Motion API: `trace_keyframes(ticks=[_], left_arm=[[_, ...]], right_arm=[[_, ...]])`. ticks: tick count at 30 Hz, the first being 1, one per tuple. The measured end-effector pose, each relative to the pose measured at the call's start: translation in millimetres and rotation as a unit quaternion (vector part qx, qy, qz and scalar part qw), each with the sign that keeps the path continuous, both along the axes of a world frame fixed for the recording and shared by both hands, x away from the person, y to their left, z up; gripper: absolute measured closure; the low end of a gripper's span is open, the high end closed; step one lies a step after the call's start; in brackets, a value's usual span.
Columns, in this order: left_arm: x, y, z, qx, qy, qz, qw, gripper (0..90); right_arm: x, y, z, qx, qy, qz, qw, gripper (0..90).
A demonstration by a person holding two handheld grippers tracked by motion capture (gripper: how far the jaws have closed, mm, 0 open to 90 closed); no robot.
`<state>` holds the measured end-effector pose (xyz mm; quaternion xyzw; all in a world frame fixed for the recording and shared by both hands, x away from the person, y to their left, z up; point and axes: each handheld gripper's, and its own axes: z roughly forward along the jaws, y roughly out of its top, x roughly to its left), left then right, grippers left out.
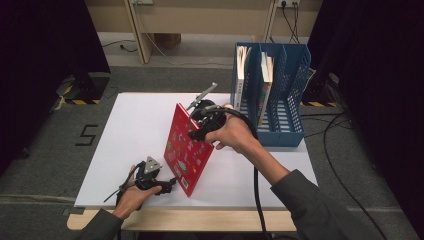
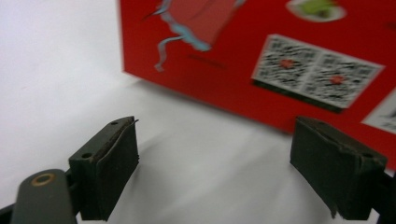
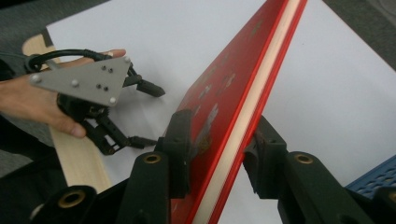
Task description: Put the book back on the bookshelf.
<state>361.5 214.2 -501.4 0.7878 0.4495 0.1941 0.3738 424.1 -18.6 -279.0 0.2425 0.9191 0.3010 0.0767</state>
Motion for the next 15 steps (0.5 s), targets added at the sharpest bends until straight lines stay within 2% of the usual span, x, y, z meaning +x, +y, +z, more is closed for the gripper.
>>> trace_keyframes(ticks=[5, 7, 9, 13, 15], left_arm=[[9.9, 30.1, -1.1, -0.006, 0.007, 0.047, 0.9989, 14.7], [11.8, 38.6, -1.6, -0.022, 0.011, 0.061, 0.9979, 14.8], [11.9, 39.7, -1.8, -0.022, 0.011, 0.064, 0.9977, 14.8], [11.1, 34.6, -2.1, -0.004, 0.006, 0.054, 0.9985, 14.5], [11.0, 33.1, -2.1, -0.005, 0.006, 0.051, 0.9987, 14.5]], right_arm=[[-2.4, -14.2, 1.1, 0.016, 0.014, -0.004, 0.9998, 67.7], [-5.3, -20.1, 2.6, 0.025, 0.017, -0.006, 0.9995, 68.6], [-8.0, -25.3, 4.2, 0.030, 0.022, -0.004, 0.9993, 69.6], [-15.3, -30.9, 11.9, 0.032, 0.014, 0.002, 0.9994, 71.8], [-18.1, -32.9, 16.8, 0.033, 0.005, -0.001, 0.9994, 73.5]])
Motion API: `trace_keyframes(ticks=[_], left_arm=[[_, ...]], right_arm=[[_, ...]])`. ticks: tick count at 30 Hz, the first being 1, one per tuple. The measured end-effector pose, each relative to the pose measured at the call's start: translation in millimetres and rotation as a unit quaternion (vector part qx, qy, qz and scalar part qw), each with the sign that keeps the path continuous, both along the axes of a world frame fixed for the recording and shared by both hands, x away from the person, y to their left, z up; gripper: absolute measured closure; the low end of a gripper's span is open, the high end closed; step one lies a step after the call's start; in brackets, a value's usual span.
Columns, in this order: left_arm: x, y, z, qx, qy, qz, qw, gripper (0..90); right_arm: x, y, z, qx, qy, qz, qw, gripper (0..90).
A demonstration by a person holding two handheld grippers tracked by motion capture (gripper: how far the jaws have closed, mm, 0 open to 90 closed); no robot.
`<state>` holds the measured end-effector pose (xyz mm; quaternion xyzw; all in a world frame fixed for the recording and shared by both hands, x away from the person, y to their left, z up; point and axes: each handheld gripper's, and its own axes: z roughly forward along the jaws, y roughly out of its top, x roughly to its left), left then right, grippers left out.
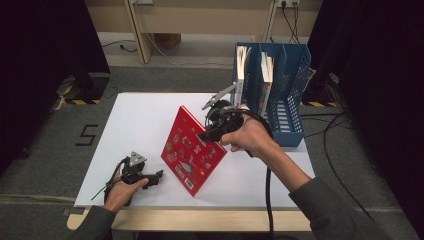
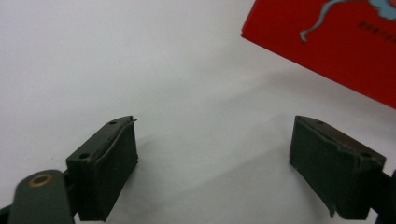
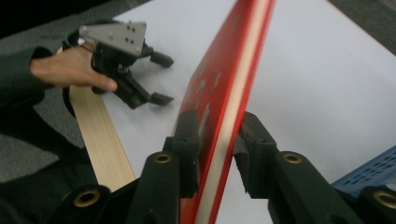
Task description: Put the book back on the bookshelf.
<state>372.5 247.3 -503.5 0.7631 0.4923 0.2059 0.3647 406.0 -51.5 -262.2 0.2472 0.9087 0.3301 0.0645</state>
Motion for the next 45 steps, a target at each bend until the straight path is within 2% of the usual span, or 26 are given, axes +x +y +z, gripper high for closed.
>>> trace_keyframes(ticks=[1, 4, 8, 12, 19, 26, 29, 34, 36, 39, 42, 44, 45], left_arm=[[-0.2, -0.9, 0.2, -0.003, 0.000, 0.000, 1.0000, 14.6], [-1.0, -4.7, 0.6, -0.023, 0.004, -0.005, 0.9997, 14.7], [-4.7, -10.4, 1.6, -0.025, 0.000, -0.013, 0.9996, 14.8], [-9.1, -15.9, 1.0, -0.032, 0.001, -0.023, 0.9992, 14.8], [-18.1, -39.4, 0.4, -0.023, -0.007, -0.054, 0.9982, 14.8], [-22.1, -50.2, -0.2, -0.019, -0.006, -0.073, 0.9971, 14.8], [-20.6, -46.5, 0.6, -0.021, -0.005, -0.069, 0.9974, 14.8], [-16.4, -34.9, 1.2, -0.023, -0.004, -0.050, 0.9985, 14.8], [-14.0, -28.7, 1.7, -0.025, -0.005, -0.041, 0.9988, 14.8], [-11.8, -20.9, 2.2, -0.035, -0.002, -0.028, 0.9990, 14.8], [-10.5, -18.9, 1.7, -0.035, 0.000, -0.024, 0.9991, 14.8], [-10.5, -19.6, 1.4, -0.032, 0.001, -0.028, 0.9991, 14.8], [-10.8, -20.5, 1.3, -0.032, 0.001, -0.028, 0.9991, 14.8]], right_arm=[[-0.9, -0.4, 2.3, -0.012, -0.003, 0.008, 0.9999, 73.7], [-2.7, 1.5, 4.8, -0.021, 0.000, 0.000, 0.9998, 73.9], [-3.8, 17.3, 6.0, -0.033, -0.008, 0.003, 0.9994, 72.7], [-2.0, 30.0, 1.4, -0.047, 0.000, 0.008, 0.9989, 72.1], [4.3, 45.7, -2.7, -0.065, 0.004, 0.002, 0.9979, 70.1], [5.1, 49.8, -7.3, -0.083, 0.013, -0.012, 0.9964, 68.2], [5.6, 54.3, -16.1, -0.097, 0.025, -0.004, 0.9950, 68.1], [5.8, 53.7, -15.5, -0.103, 0.019, 0.012, 0.9945, 69.1], [4.7, 53.7, -14.2, -0.104, 0.011, 0.023, 0.9942, 70.1], [2.0, 50.9, -7.7, -0.105, 0.002, 0.030, 0.9940, 76.2], [-1.4, 43.8, -0.3, -0.122, -0.015, 0.036, 0.9918, 77.9], [-1.3, 37.0, 1.4, -0.133, -0.024, 0.025, 0.9905, 79.1], [0.1, 31.4, 2.3, -0.131, -0.021, 0.015, 0.9910, 79.1]])
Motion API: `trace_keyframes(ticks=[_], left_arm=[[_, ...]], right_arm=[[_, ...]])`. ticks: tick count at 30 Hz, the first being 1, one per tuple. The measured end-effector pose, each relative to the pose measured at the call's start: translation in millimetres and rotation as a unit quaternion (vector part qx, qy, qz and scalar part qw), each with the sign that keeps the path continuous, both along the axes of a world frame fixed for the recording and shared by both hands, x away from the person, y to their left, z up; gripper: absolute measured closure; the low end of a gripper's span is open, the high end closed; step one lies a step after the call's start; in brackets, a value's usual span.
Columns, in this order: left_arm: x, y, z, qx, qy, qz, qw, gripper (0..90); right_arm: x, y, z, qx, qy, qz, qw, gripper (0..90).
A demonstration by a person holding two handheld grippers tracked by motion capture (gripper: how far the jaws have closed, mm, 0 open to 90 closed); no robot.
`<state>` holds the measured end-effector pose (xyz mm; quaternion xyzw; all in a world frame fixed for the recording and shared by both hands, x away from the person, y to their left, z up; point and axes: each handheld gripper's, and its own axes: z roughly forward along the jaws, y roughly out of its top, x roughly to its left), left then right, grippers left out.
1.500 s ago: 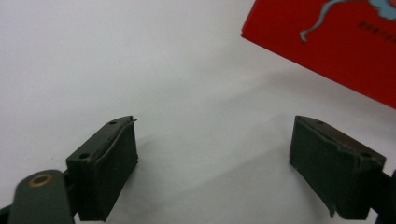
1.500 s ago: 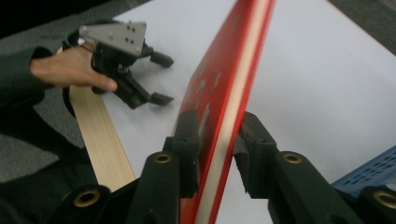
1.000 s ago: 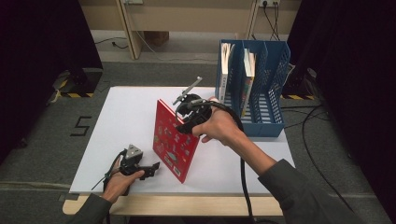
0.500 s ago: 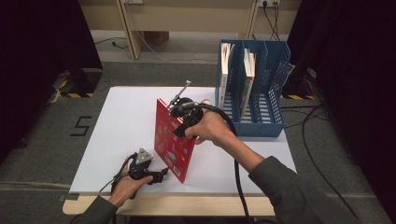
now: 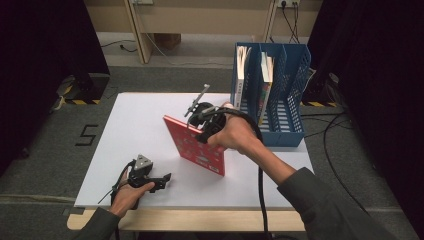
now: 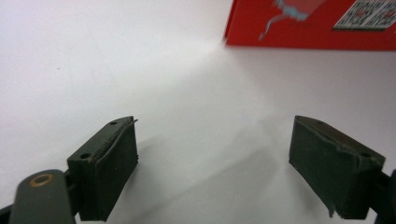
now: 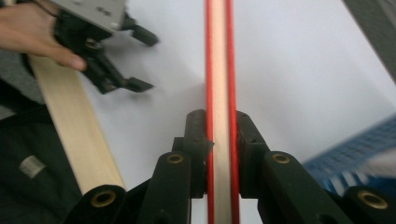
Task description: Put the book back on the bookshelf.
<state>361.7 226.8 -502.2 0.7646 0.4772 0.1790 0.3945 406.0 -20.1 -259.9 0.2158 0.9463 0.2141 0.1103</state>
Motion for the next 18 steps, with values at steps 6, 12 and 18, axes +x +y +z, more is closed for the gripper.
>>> trace_keyframes(ticks=[6, 12, 18], left_arm=[[1.6, 0.7, -0.3, 0.001, 0.005, 0.000, 1.0000, 14.8], [3.2, 0.6, -0.6, 0.006, 0.004, 0.003, 1.0000, 14.7], [3.1, 0.6, -0.7, 0.008, 0.004, 0.001, 1.0000, 14.7]], right_arm=[[-0.2, -30.7, 0.8, 0.015, 0.012, -0.021, 0.9996, 78.9], [6.5, -41.5, -1.0, 0.036, 0.018, -0.042, 0.9983, 78.3], [12.3, -41.9, -0.4, 0.041, 0.023, -0.055, 0.9974, 76.9]])
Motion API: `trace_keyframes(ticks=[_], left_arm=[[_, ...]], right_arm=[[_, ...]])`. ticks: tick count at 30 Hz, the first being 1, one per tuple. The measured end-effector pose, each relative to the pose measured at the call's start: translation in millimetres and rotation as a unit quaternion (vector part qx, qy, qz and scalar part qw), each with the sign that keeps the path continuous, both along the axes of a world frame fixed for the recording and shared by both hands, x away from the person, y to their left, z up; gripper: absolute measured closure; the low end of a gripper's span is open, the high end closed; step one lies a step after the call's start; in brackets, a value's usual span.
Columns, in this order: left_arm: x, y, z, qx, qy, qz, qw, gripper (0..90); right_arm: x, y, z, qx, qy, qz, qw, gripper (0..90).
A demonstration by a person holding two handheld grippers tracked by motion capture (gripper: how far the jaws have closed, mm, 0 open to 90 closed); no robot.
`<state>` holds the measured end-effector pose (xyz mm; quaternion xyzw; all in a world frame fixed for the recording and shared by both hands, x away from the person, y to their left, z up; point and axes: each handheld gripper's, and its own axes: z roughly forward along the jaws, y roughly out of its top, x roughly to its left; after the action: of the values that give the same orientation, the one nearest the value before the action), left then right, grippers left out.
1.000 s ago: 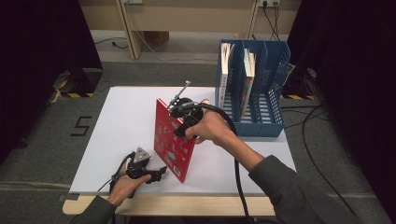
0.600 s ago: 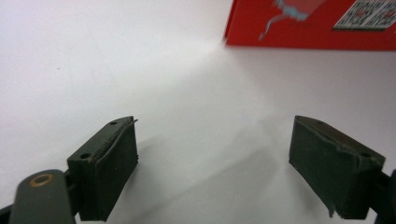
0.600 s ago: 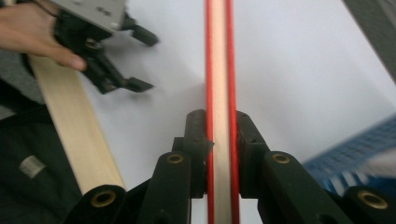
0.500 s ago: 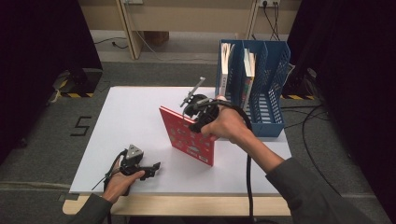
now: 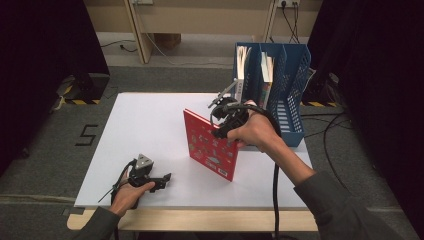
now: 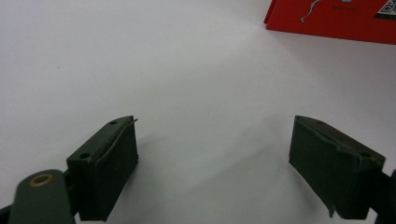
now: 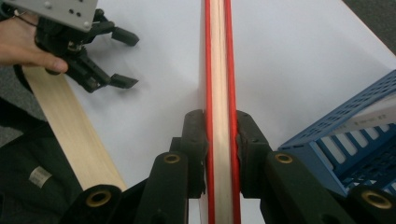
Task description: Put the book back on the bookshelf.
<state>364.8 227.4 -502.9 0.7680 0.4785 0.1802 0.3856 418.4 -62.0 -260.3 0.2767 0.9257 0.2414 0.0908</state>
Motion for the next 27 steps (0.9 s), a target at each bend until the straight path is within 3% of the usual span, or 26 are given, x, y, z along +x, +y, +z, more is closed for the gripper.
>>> trace_keyframes(ticks=[7, 18, 21, 24, 27], left_arm=[[0.0, -0.4, 0.0, 0.003, 0.000, -0.002, 1.0000, 14.3], [-0.1, -0.6, -0.1, 0.003, 0.000, -0.003, 1.0000, 14.0], [-0.1, -0.6, -0.1, 0.003, 0.000, -0.003, 1.0000, 14.0], [0.1, -0.2, -0.1, 0.002, 0.000, -0.003, 1.0000, 14.0], [0.1, 0.1, -0.1, 0.002, 0.000, -0.003, 1.0000, 14.0]], right_arm=[[7.0, 8.7, 2.3, -0.007, 0.004, 0.002, 1.0000, 75.1], [22.1, 18.2, -7.2, -0.024, 0.015, 0.005, 0.9996, 75.5], [21.2, 18.3, -7.3, -0.027, 0.009, 0.014, 0.9995, 76.4], [17.1, 17.1, -6.0, -0.013, 0.016, 0.020, 0.9996, 78.1], [13.6, 12.1, -3.7, -0.011, 0.008, 0.018, 0.9997, 78.5]])
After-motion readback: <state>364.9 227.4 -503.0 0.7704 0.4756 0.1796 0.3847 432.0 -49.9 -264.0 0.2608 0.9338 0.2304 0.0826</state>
